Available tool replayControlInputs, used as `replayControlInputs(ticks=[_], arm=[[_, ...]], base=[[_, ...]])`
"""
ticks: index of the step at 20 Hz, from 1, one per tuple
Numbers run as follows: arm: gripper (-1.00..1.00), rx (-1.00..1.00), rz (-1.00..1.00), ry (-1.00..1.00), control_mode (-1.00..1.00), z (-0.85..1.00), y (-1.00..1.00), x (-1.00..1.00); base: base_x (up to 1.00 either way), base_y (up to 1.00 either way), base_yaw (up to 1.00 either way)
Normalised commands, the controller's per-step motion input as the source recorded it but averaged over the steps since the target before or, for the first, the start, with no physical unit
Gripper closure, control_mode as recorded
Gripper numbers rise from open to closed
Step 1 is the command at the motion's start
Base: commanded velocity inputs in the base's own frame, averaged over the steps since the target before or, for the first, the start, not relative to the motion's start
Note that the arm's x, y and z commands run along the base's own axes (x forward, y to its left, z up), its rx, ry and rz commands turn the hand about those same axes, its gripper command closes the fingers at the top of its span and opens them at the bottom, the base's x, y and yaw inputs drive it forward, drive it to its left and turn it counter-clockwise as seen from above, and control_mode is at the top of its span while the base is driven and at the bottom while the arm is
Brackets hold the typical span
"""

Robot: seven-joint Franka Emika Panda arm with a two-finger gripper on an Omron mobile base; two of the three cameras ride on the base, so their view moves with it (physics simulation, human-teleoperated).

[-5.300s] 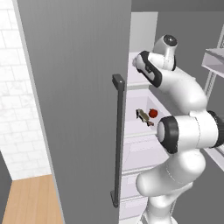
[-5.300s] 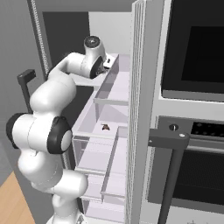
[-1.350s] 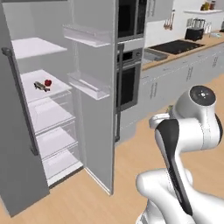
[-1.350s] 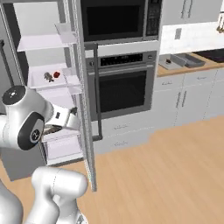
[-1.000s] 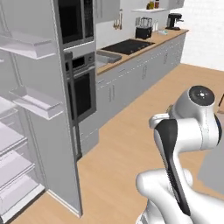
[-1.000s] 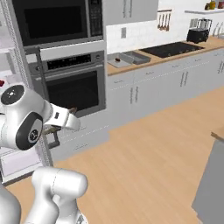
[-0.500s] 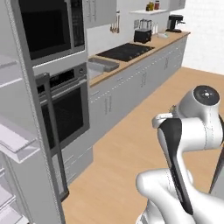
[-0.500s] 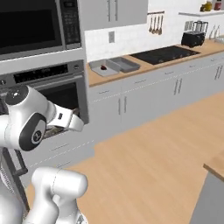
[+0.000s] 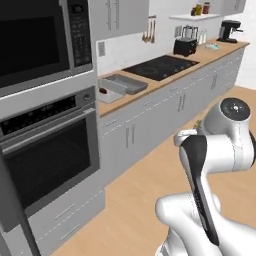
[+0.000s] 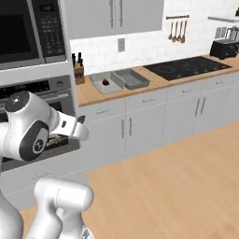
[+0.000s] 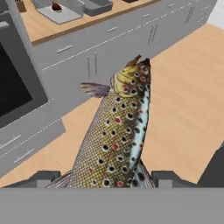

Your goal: Place one bell pepper and one fish in each tupperware on the nearby counter, to pack two identical lunches.

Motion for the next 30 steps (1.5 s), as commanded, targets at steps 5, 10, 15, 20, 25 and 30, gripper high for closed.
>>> replayControlInputs(ticks=[5,10,15,20,25,30], arm=[[1.00,0.00,0.00,0.00,1.00,0.00,0.00,0.00],[1.00,0.00,0.00,0.00,1.00,0.00,0.00,0.00],[1.00,0.00,0.00,0.00,1.00,0.00,0.00,0.00],[1.00,0.00,0.00,0.00,1.00,0.00,0.00,0.00],[1.00,0.00,0.00,0.00,1.00,0.00,0.00,0.00],[1.00,0.00,0.00,0.00,1.00,0.00,0.00,0.00]], base=[[1.00,-0.50,0.31],[1.00,-0.48,0.33],[1.00,-0.52,0.34],[1.00,-0.47,0.38],[1.00,-0.34,0.43],[1.00,-0.11,0.47]])
